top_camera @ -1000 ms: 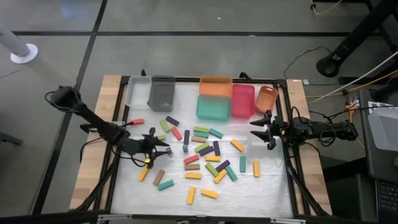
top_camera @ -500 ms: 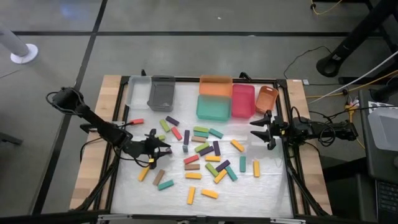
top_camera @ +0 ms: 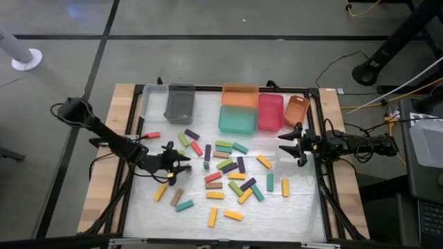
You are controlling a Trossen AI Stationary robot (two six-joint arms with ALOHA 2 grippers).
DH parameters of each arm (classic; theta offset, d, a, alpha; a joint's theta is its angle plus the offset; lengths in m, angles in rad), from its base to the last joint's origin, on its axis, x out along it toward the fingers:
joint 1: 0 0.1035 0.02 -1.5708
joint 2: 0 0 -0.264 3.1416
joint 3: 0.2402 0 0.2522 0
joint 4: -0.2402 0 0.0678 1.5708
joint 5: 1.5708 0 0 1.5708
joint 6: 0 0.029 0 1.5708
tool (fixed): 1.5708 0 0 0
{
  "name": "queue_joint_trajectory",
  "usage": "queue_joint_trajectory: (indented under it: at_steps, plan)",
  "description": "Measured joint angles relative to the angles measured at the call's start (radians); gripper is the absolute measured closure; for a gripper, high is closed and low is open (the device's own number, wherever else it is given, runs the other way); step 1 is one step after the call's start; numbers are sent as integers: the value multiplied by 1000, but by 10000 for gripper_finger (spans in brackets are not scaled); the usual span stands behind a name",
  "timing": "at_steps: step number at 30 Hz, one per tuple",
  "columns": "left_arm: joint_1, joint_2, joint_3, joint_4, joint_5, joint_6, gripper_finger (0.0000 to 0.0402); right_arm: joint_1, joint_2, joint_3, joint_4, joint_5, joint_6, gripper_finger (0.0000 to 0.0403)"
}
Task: Sort blocks
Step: Put the violet block into the black bin
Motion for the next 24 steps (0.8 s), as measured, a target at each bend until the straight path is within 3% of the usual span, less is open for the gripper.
queue_joint_trajectory:
  at_steps: [8, 24]
  plan:
    - [19, 0, 0, -1, 34, -42, 184, 0, 0, 0, 0, 0, 0, 188]
    - [-7, 0, 0, -140, 52, -101, 178, 0, 0, 0, 0, 0, 0, 188]
